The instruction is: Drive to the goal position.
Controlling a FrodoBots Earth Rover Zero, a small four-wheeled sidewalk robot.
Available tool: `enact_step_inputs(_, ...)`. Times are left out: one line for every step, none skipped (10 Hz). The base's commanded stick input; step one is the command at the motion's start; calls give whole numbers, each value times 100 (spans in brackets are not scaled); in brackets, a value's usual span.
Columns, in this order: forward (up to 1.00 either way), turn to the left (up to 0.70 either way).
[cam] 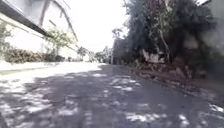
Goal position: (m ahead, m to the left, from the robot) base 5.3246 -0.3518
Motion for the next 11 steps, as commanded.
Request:
enact_step_inputs(100,0)
enact_step_inputs(100,0)
enact_step_inputs(100,0)
enact_step_inputs(100,0)
enact_step_inputs(100,0)
enact_step_inputs(100,0)
enact_step_inputs(100,0)
enact_step_inputs(100,0)
enact_step_inputs(100,0)
enact_step_inputs(100,0)
enact_step_inputs(100,0)
